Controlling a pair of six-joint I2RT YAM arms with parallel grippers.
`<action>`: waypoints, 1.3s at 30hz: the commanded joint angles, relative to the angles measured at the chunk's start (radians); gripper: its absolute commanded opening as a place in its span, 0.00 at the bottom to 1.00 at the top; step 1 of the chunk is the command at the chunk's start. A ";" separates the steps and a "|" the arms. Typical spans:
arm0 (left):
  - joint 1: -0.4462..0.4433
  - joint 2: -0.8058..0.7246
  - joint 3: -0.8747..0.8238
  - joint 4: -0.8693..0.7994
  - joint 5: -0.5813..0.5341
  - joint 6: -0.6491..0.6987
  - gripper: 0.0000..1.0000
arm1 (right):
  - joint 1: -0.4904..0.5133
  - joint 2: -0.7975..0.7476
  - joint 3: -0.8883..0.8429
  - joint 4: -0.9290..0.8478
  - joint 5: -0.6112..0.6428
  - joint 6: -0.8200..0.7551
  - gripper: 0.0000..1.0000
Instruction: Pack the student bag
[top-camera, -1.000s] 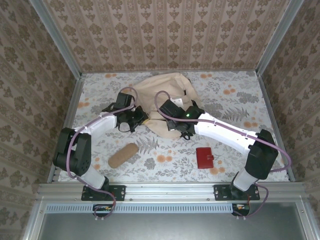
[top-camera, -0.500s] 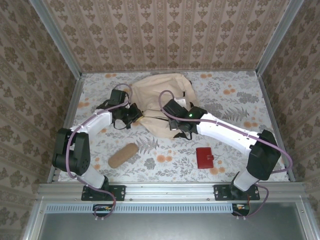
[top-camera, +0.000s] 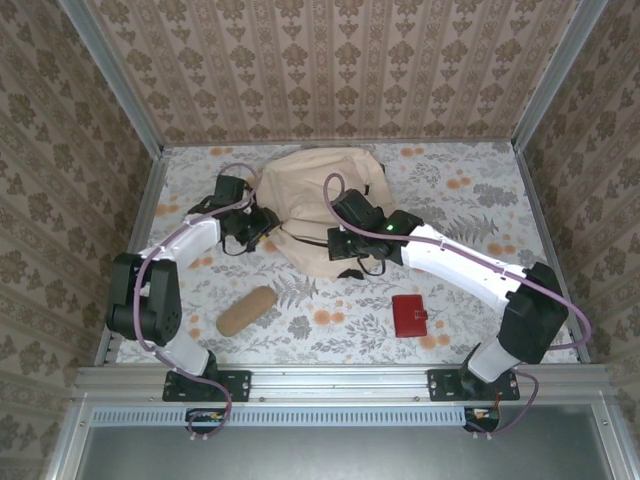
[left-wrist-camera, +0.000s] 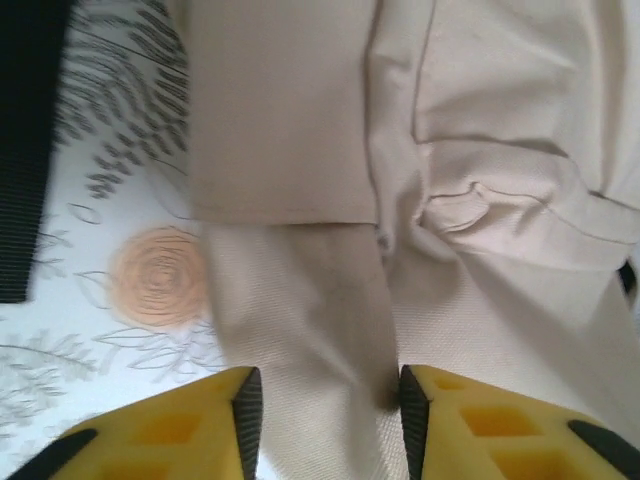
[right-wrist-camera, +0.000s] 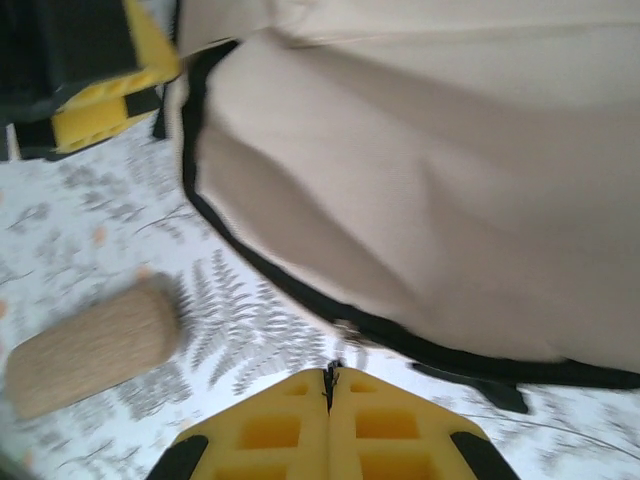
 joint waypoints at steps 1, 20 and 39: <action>0.005 -0.117 -0.055 -0.049 -0.054 -0.011 0.55 | 0.002 0.076 0.061 0.092 -0.173 -0.017 0.00; -0.183 -0.229 -0.209 0.266 0.015 -0.368 0.71 | 0.005 0.017 0.029 0.158 -0.263 -0.024 0.00; -0.201 -0.154 -0.189 0.152 -0.127 -0.295 0.10 | 0.003 -0.107 -0.067 -0.071 0.218 -0.023 0.00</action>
